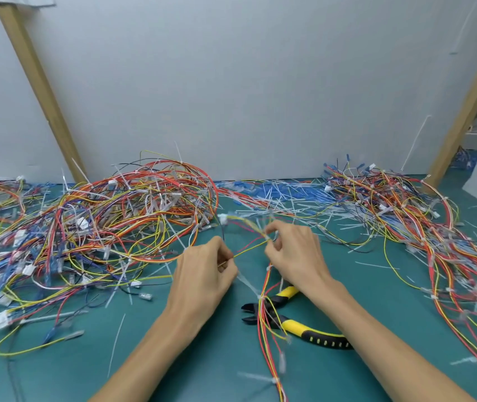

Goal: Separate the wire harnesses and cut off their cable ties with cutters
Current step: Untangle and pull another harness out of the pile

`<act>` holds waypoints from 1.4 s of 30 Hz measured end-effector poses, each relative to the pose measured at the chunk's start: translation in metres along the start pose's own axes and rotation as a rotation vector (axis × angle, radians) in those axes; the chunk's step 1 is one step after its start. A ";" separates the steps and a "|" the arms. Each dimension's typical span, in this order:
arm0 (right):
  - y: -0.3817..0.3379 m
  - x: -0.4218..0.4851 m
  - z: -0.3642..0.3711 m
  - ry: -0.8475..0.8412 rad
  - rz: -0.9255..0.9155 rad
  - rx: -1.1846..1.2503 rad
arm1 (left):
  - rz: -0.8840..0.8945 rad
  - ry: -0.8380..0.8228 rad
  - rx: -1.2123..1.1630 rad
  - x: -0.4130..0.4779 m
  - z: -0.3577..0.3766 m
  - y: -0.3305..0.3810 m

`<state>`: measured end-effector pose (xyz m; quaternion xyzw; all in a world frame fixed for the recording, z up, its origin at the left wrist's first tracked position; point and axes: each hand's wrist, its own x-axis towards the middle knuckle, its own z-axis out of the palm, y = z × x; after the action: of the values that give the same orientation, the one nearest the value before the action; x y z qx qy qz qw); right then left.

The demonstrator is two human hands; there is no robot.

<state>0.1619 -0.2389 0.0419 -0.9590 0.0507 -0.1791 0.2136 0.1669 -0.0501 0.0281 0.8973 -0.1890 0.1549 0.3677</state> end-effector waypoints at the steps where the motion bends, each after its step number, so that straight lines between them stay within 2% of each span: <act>1: 0.004 0.000 -0.002 0.035 0.006 0.032 | 0.013 0.010 -0.011 0.000 -0.002 -0.001; 4: 0.011 -0.002 -0.002 0.119 -0.025 0.118 | 0.050 0.018 -0.004 -0.002 -0.004 -0.003; 6: 0.009 -0.005 0.001 0.180 -0.032 0.188 | 0.007 0.016 -0.033 -0.003 -0.001 -0.005; 10: 0.007 -0.004 0.002 0.142 0.006 0.573 | -0.228 -0.059 -0.386 0.003 -0.001 -0.009; 12: 0.004 -0.004 0.003 0.104 0.003 0.675 | -0.296 -0.065 -0.549 0.008 -0.004 -0.007; 18: -0.004 -0.008 0.003 0.061 -0.017 0.662 | -0.099 0.043 -0.544 0.011 -0.013 0.000; 20: -0.006 -0.009 0.000 0.082 -0.009 0.627 | -0.036 0.060 -0.479 0.013 -0.017 -0.001; 26: -0.016 -0.020 -0.010 0.214 -0.001 0.511 | 0.075 0.137 0.024 0.016 -0.030 -0.005; 29: -0.019 -0.037 -0.010 0.244 -0.019 0.529 | 0.069 0.103 0.093 0.010 -0.025 0.004; 31: -0.015 -0.046 -0.012 0.253 0.004 0.547 | 0.044 0.098 0.235 0.005 -0.023 0.011; 33: -0.008 -0.054 -0.012 0.262 0.030 0.566 | 0.108 0.200 0.473 -0.002 -0.022 0.017; 34: -0.005 -0.057 -0.012 0.270 0.043 0.563 | 0.184 0.267 0.474 -0.007 -0.022 0.022; 35: -0.003 -0.059 -0.011 0.282 0.053 0.561 | 0.294 0.317 0.415 -0.012 -0.020 0.028; 37: -0.002 -0.062 -0.008 0.318 0.058 0.535 | 0.433 0.259 0.148 -0.025 -0.011 0.038; 38: -0.001 -0.064 -0.007 0.337 0.056 0.501 | 0.386 0.175 -0.011 -0.030 -0.004 0.043; 40: -0.001 -0.065 -0.008 0.361 0.034 0.440 | 0.163 -0.005 -0.291 -0.032 0.009 0.050; 42: 0.000 -0.066 -0.012 0.368 -0.001 0.405 | -0.063 -0.094 -0.551 -0.021 0.019 0.052</act>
<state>0.0962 -0.2325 0.0308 -0.8481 0.0516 -0.3570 0.3881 0.1275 -0.0934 0.0373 0.7751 -0.2130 0.0443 0.5932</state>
